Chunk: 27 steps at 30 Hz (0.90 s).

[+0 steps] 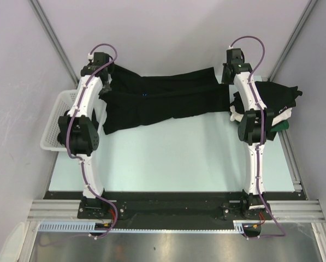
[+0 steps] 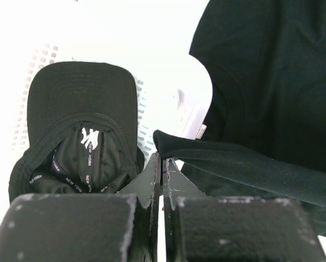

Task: Fold and stack the t-shirts
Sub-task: Fold the flattened tshirt in 1/3 of the way

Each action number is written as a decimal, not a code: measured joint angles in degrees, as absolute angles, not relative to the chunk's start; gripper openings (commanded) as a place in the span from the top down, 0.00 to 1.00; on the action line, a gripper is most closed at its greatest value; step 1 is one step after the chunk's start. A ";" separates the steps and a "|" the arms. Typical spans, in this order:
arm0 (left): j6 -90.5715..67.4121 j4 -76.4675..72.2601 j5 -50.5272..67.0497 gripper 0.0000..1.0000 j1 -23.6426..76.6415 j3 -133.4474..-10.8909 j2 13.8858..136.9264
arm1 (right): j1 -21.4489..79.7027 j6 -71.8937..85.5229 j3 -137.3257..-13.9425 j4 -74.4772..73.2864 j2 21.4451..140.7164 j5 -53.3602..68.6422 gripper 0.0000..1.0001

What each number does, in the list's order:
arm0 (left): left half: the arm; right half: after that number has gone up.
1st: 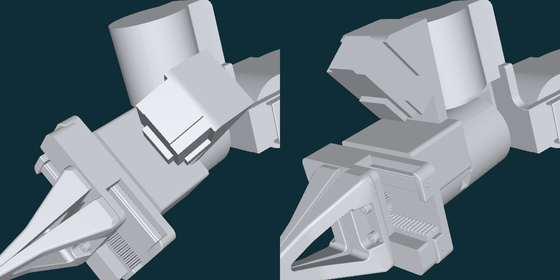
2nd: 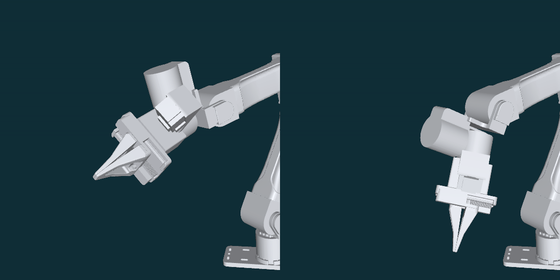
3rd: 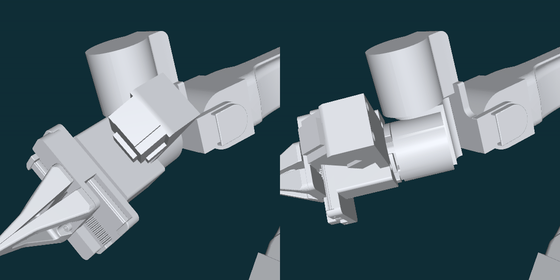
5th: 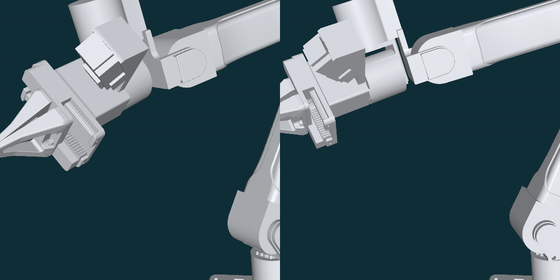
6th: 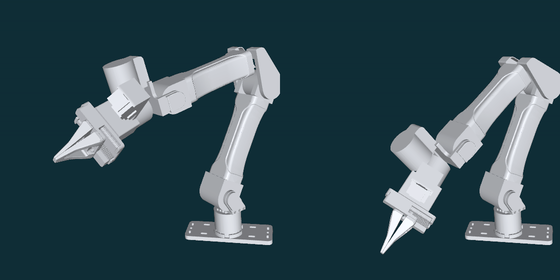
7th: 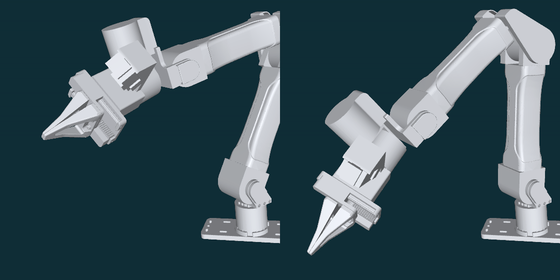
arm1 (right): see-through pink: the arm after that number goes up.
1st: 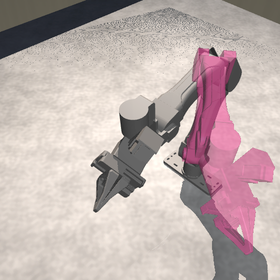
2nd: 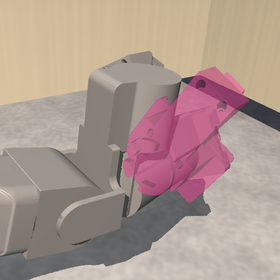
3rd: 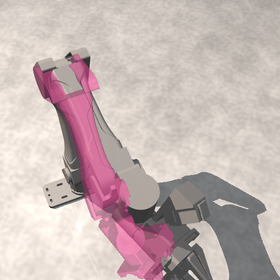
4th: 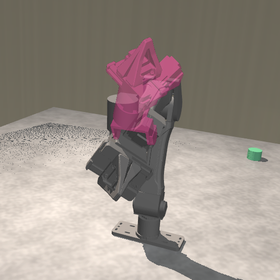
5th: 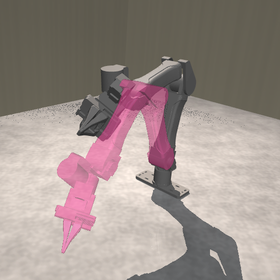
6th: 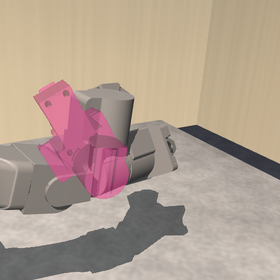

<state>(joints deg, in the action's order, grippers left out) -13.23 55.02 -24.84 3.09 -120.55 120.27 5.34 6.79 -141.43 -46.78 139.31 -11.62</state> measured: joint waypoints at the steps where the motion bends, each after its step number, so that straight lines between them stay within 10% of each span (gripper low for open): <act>1: -13.23 55.02 -24.86 1.00 3.09 -120.57 120.29 | 5.37 6.79 -141.43 -46.78 139.31 -11.62 1.00; 27: -13.04 55.05 -24.14 1.00 0.43 -120.99 120.44 | 4.67 6.39 -141.40 -45.50 140.40 -12.49 1.00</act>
